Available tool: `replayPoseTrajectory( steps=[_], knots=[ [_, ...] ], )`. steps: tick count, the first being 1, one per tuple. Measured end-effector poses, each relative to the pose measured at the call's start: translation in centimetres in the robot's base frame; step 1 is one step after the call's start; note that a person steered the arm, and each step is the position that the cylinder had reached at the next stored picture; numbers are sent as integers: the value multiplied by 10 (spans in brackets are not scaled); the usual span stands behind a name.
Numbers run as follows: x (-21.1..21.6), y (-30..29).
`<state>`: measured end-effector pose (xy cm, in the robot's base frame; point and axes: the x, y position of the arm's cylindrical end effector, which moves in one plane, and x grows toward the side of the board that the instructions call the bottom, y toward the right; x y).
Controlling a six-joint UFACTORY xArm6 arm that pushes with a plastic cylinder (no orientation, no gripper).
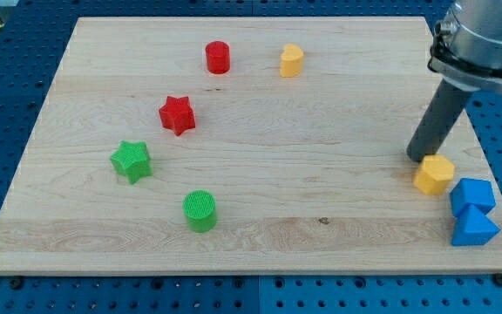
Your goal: Move the hexagon to the left of the triangle
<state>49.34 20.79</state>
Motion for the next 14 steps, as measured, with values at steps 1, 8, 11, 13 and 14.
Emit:
replayPoseTrajectory(
  steps=[1, 8, 11, 13, 14],
  knots=[
    [7, 0],
    [15, 44],
    [35, 5],
    [55, 5],
    [55, 5]
  ],
)
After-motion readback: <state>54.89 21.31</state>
